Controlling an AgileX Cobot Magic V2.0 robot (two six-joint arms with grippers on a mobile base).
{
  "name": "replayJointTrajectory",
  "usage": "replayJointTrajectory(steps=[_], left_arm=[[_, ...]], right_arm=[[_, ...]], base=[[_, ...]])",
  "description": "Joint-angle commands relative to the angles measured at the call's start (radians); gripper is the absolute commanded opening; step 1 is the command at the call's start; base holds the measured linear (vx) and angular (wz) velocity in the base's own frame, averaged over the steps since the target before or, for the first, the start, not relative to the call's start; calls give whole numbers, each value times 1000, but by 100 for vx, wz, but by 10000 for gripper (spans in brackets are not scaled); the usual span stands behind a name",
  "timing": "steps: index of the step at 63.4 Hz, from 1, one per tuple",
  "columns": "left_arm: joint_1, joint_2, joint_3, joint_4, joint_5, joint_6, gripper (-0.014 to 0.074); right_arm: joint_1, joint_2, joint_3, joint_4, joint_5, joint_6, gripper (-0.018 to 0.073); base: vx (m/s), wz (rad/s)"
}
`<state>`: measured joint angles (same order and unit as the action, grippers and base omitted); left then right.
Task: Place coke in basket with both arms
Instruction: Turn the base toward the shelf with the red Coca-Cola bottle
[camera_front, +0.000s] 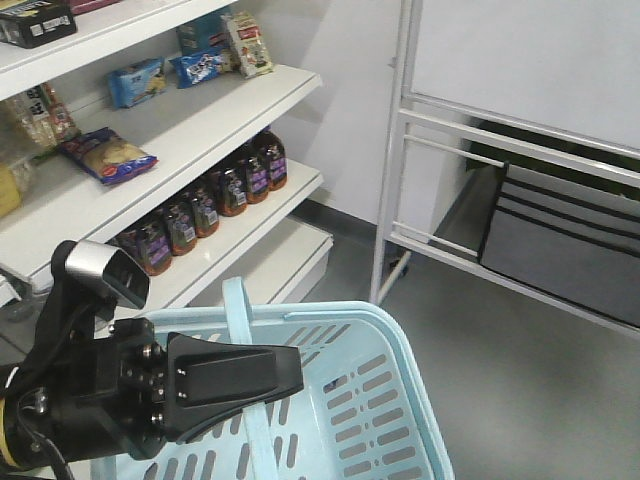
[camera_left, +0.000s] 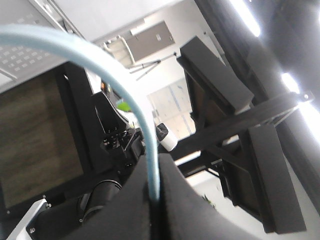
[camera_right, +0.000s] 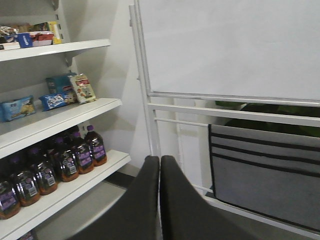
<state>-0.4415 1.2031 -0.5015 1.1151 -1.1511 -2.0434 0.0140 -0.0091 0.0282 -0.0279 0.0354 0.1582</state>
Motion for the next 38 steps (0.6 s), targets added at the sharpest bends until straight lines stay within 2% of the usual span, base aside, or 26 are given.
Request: replayJointTrajectory(steps=[1,38], left_arm=[[-6,-24,-20,-73,-226,-1,-7],[-6,-24,-20,-73,-226,-1,-7]], right_arm=[[-2,-18,15,-3,-69,-12,-5],[-2,-18,15,-3,-69,-12,-5]], base=[[11,42],[10,44]])
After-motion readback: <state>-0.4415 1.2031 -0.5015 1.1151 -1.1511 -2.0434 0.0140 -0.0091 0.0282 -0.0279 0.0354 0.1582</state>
